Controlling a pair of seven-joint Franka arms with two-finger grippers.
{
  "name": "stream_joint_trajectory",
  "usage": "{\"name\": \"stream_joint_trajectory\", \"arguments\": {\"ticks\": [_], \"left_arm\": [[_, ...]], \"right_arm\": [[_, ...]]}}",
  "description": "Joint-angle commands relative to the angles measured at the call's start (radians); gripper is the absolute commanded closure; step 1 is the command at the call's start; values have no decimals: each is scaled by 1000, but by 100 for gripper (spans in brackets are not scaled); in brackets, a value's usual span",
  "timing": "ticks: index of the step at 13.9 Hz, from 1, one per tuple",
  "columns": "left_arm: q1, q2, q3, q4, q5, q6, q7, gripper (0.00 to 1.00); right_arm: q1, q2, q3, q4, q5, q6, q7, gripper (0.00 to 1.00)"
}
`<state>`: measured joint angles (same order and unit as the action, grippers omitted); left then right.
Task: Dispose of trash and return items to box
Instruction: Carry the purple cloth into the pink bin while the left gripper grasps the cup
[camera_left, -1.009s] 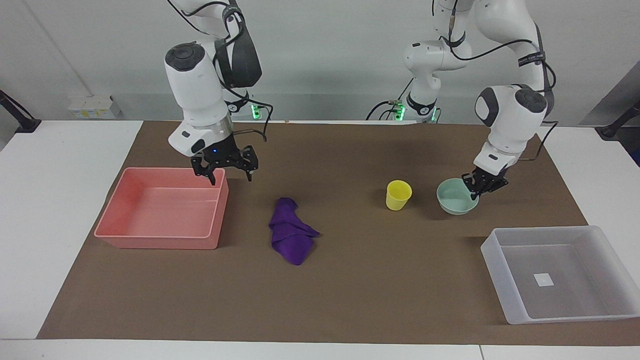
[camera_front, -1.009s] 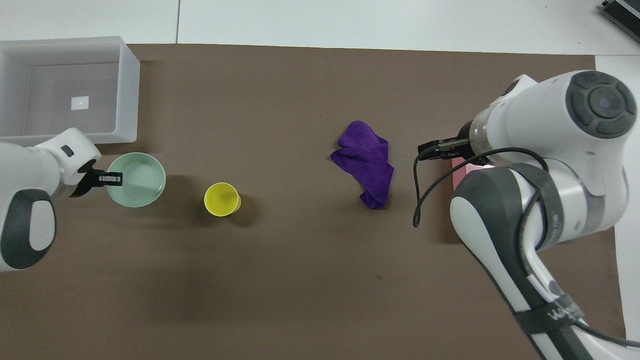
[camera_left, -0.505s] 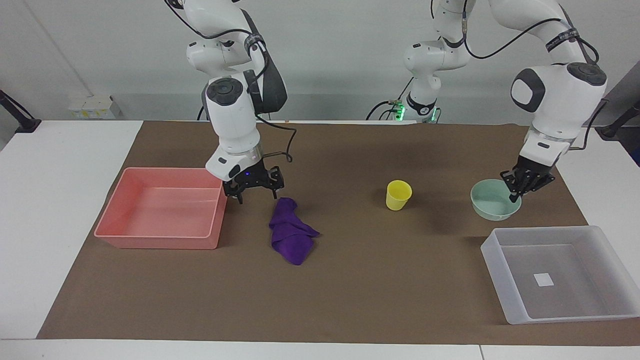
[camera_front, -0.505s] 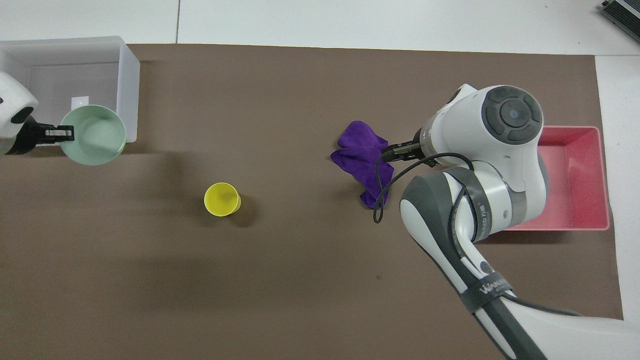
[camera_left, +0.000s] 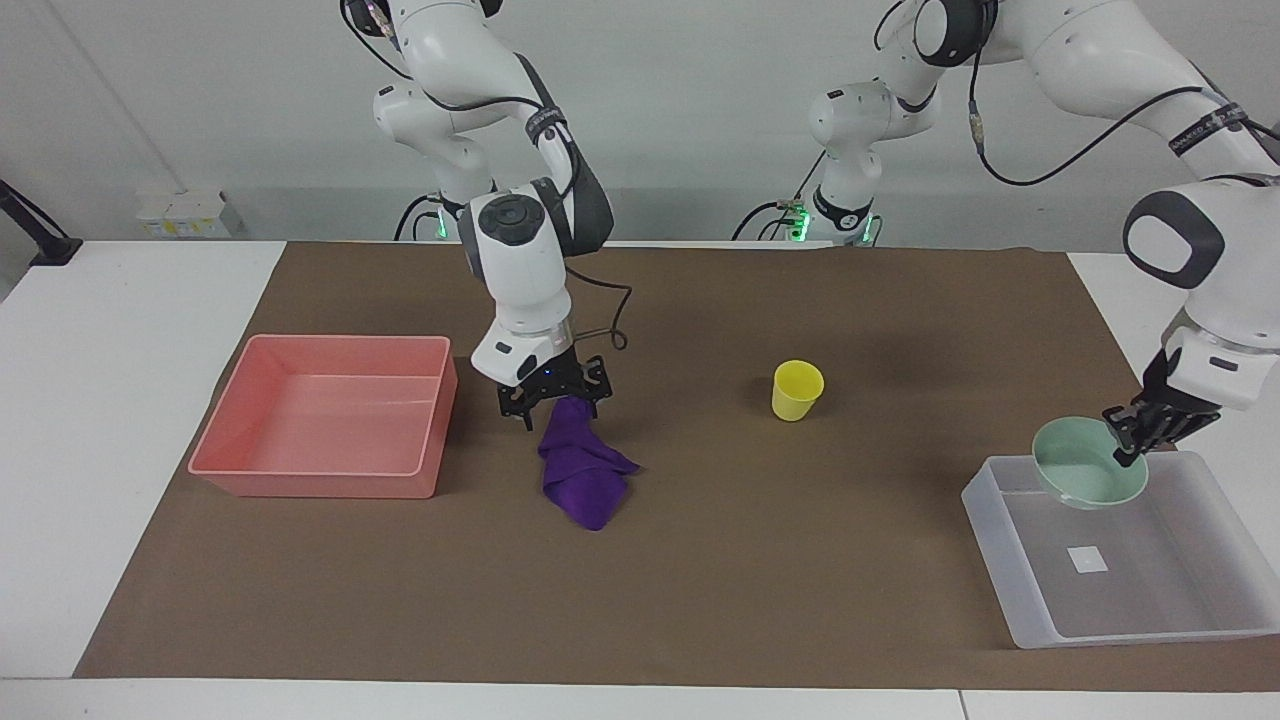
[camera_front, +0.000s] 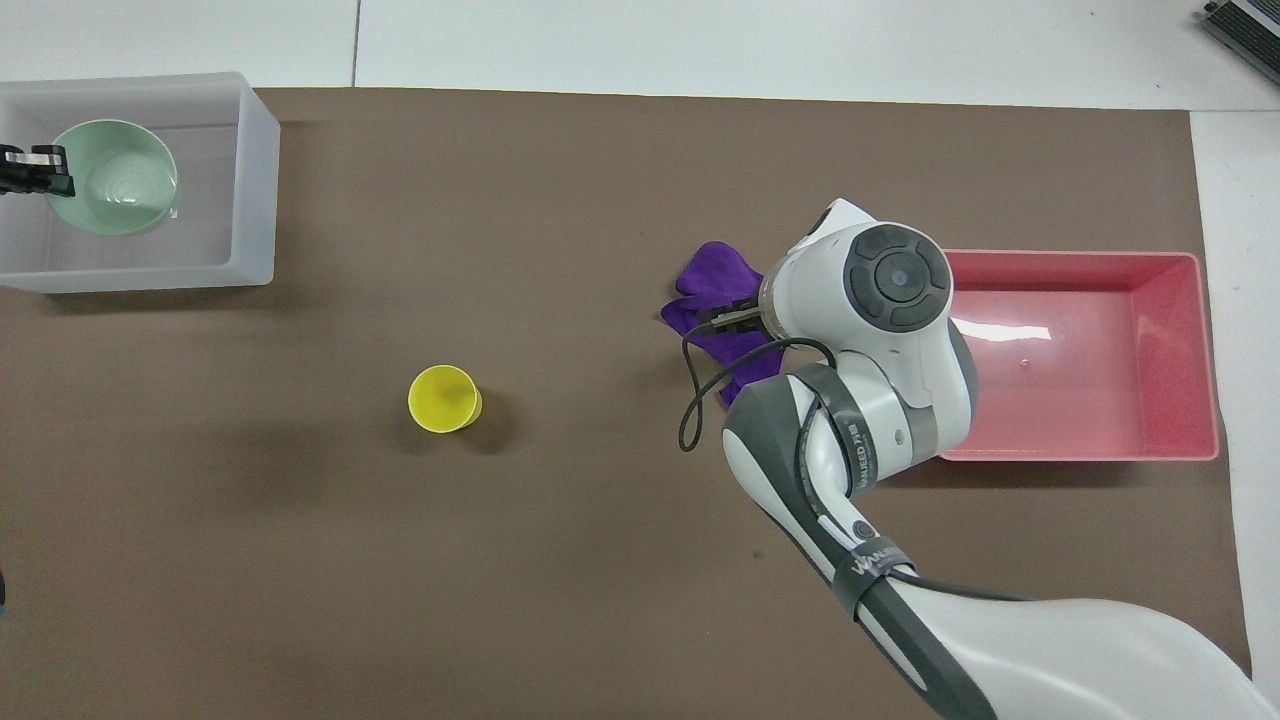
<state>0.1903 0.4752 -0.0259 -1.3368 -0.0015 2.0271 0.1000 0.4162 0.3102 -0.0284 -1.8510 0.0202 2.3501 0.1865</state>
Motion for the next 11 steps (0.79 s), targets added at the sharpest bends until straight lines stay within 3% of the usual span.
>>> {"name": "stream_joint_trajectory", "arguments": {"ticks": [1,5,11], "left_arm": [[41,199,-11,241,-2,-68,14,100],[67,319,-17,340,-2,-30,15,100],[67,335,-20,254,-17,77,15,100]], "right_arm": [[3,30,-1,-34,14,99,-1,0],[27,104,-1,-34,-6,233,-69,0],[23,142,-2,-39,-14,285,-145,0]]}}
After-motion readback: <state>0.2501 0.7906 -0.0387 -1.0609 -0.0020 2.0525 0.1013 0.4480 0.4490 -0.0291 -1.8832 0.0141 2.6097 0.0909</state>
